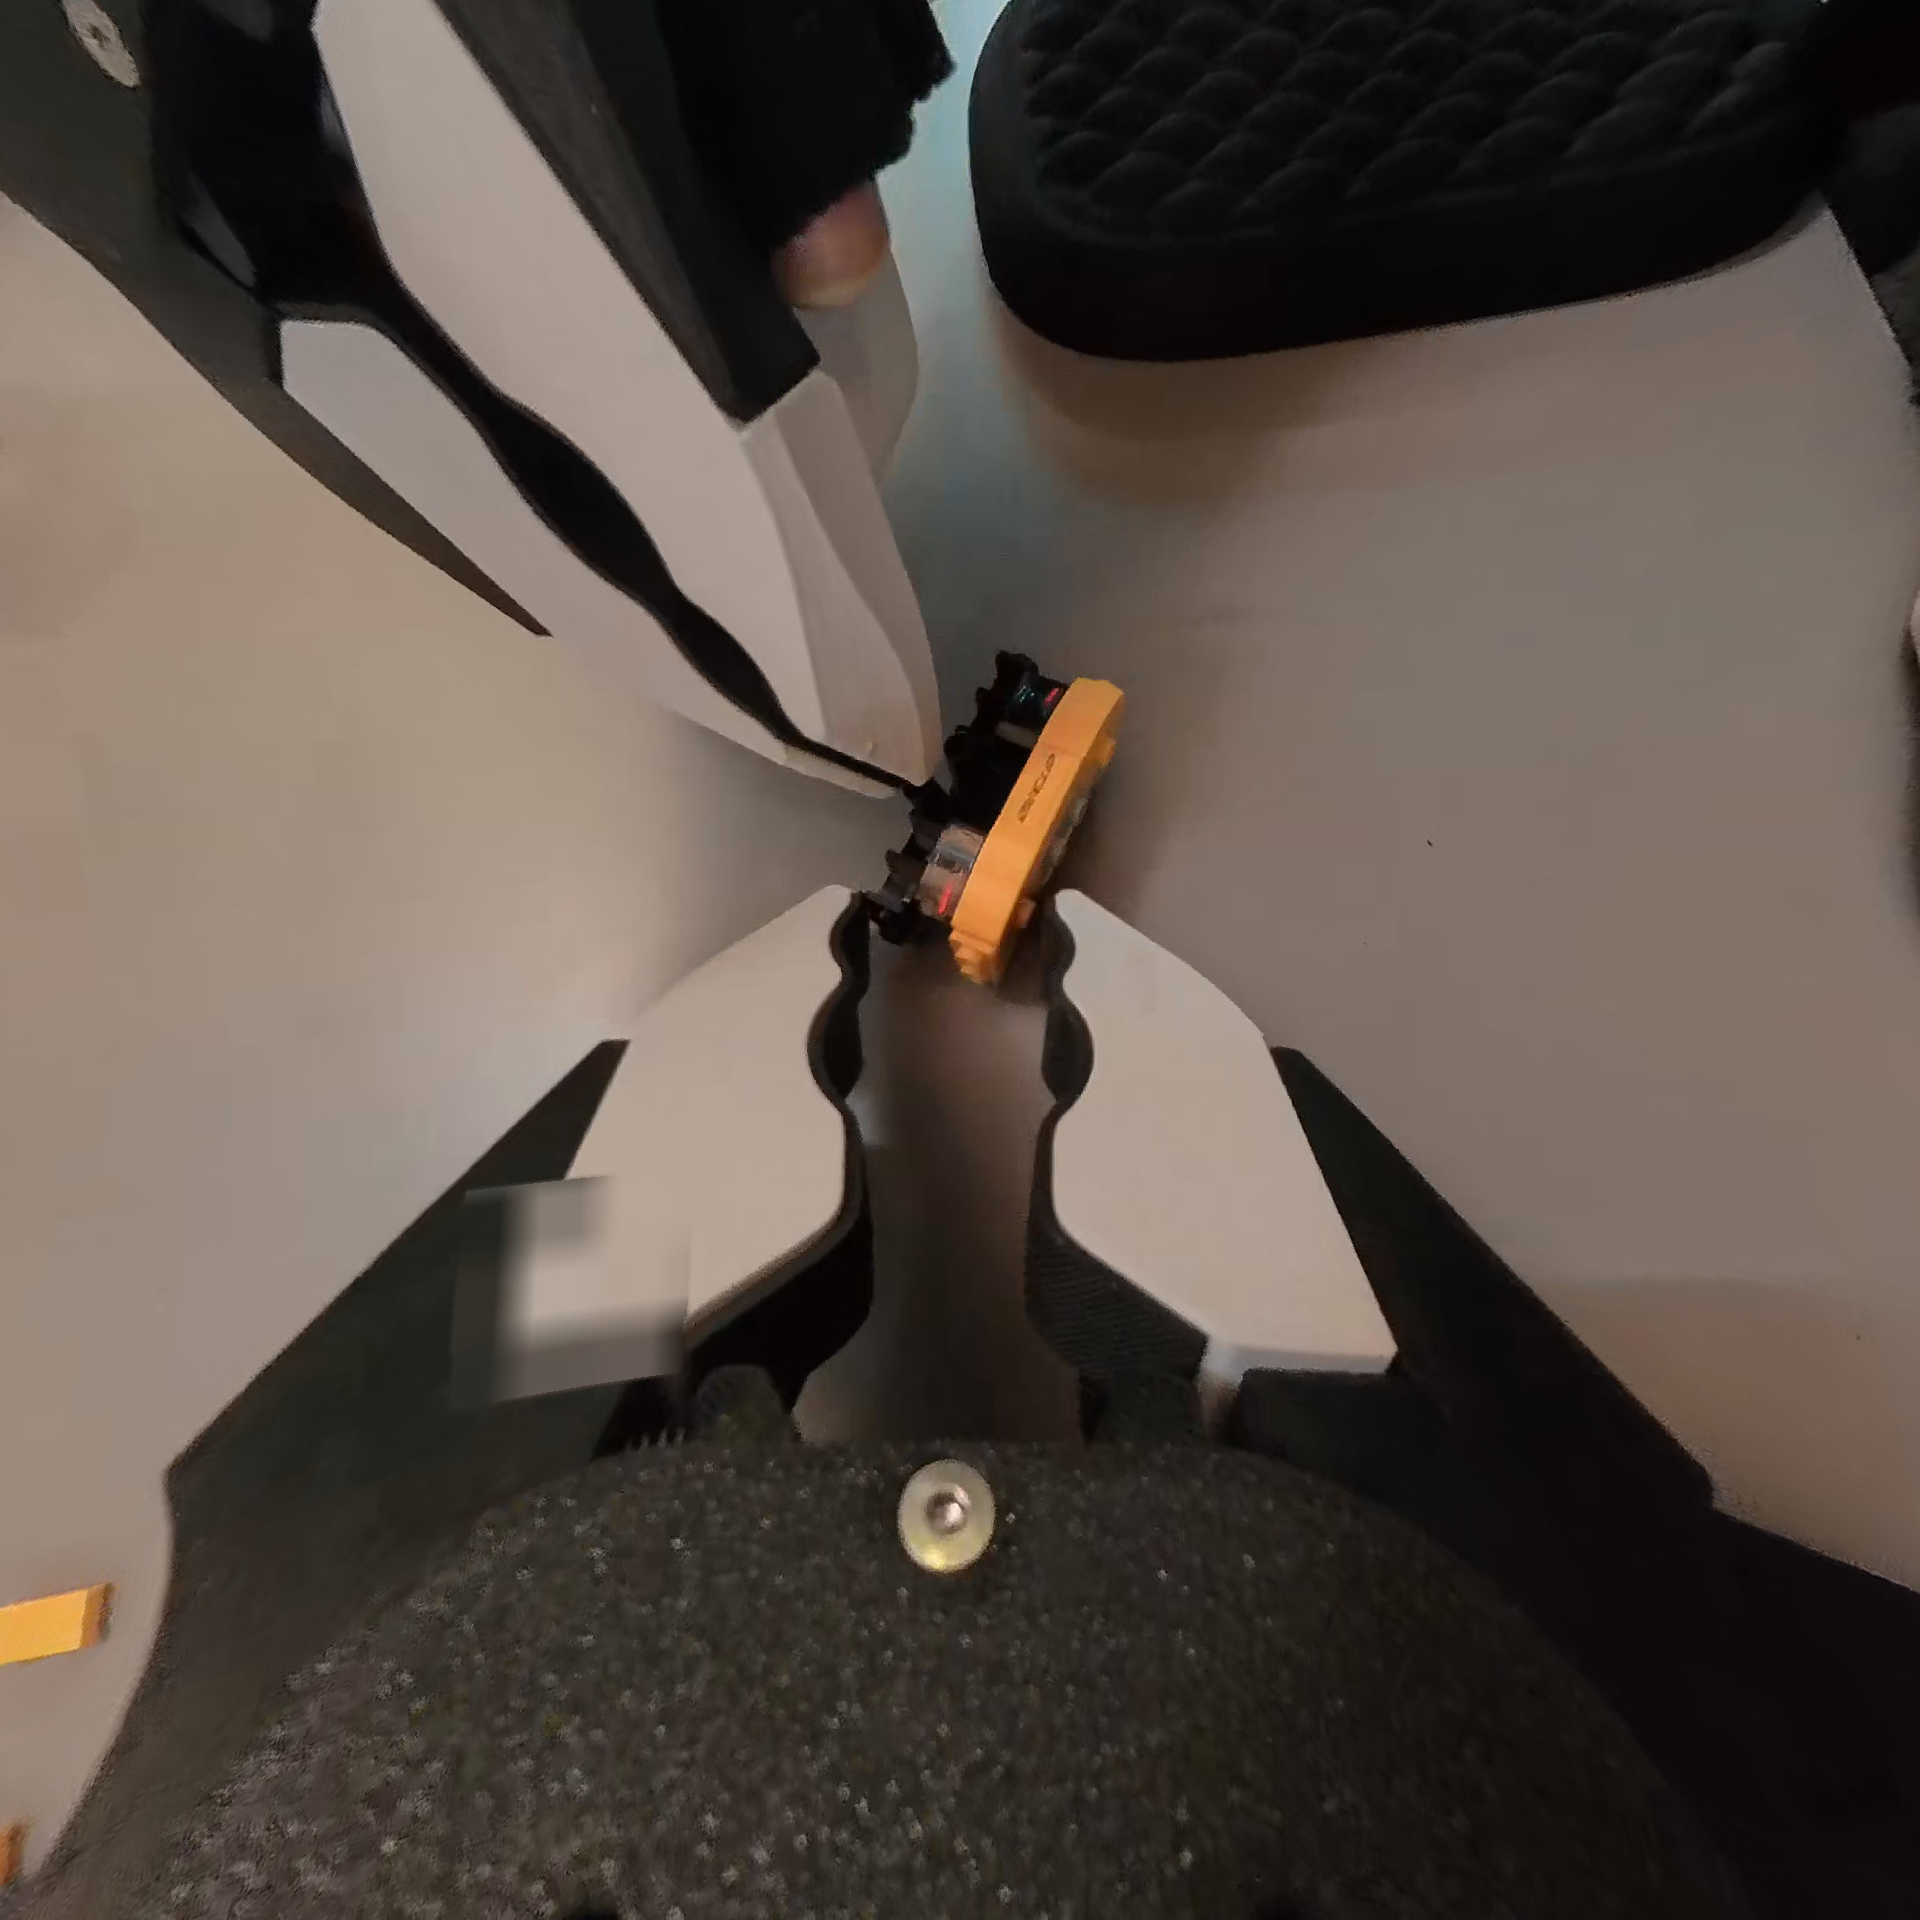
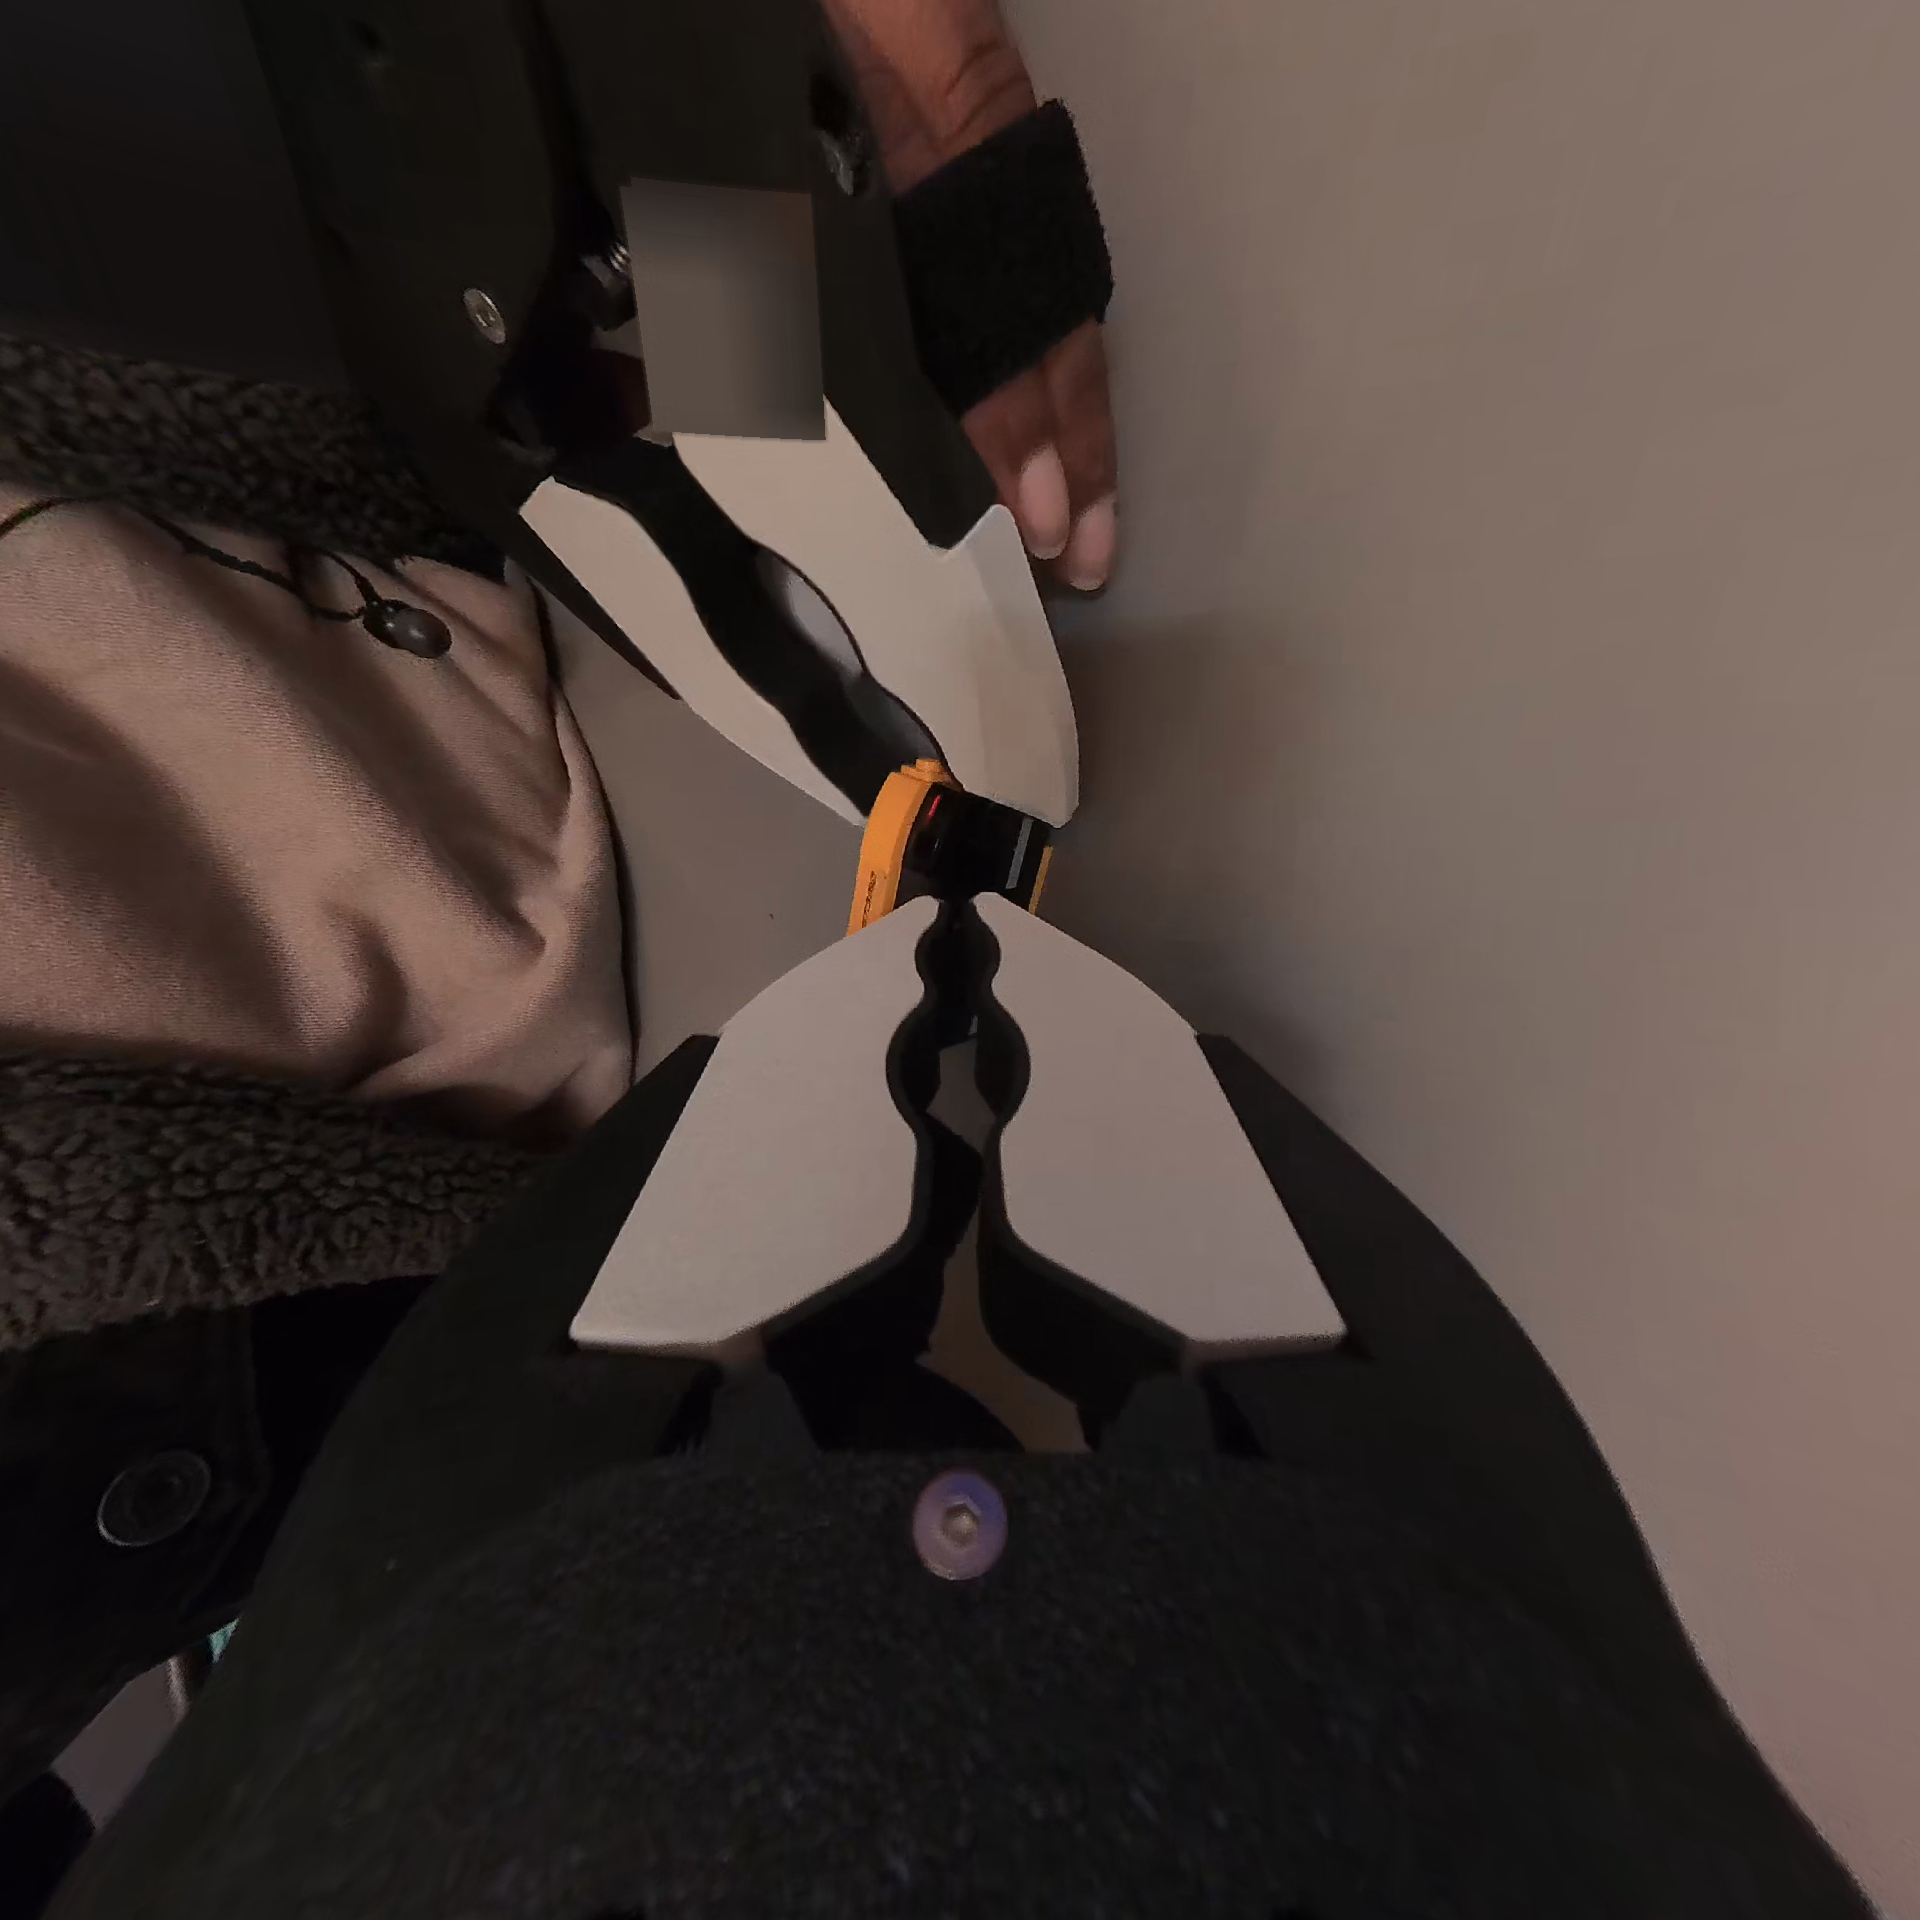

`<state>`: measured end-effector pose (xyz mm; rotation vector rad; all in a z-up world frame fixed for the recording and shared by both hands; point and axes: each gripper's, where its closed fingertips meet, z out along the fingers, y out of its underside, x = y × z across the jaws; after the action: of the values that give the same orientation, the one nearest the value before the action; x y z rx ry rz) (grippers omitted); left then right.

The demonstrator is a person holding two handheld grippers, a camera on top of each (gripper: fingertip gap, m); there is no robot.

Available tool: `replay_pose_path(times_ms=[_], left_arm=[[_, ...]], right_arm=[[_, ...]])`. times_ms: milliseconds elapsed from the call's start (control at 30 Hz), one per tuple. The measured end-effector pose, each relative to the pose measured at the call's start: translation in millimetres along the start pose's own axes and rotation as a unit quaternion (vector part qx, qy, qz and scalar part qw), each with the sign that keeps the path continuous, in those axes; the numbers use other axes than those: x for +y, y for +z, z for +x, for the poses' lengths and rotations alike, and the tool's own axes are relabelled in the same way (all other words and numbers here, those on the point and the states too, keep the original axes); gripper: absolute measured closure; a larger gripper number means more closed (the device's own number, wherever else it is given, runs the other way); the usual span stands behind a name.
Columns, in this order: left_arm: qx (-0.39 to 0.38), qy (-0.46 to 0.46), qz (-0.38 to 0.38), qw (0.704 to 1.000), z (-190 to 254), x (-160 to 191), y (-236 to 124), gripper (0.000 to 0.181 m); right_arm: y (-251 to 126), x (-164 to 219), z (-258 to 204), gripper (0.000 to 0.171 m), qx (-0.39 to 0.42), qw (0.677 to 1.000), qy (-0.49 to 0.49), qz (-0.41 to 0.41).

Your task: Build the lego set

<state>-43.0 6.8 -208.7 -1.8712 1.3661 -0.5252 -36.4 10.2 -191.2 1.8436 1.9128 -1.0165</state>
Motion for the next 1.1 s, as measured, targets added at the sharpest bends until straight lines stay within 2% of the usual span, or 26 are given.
replay_pose_path(times_ms=[267, 700, 1100], left_arm=[[0.010, -0.011, -0.002, 1.000, 1.8, 0.2, 0.4, 0.152], [0.010, -0.011, -0.003, 1.000, 2.1, 0.6, 0.5, 0.152], [0.010, -0.011, -0.003, 1.000, 2.4, 0.6, 0.5, 0.153]], right_arm=[[1.8, 3.8, -3.9, 0.171, 0.024, 0.999, -0.025, -0.036], [2.5, 1.7, -3.6, 0.171, 0.002, 0.998, 0.017, -0.053], [2.4, 4.9, -1.9, 0.171, 0.024, 0.997, 0.012, -0.079]])
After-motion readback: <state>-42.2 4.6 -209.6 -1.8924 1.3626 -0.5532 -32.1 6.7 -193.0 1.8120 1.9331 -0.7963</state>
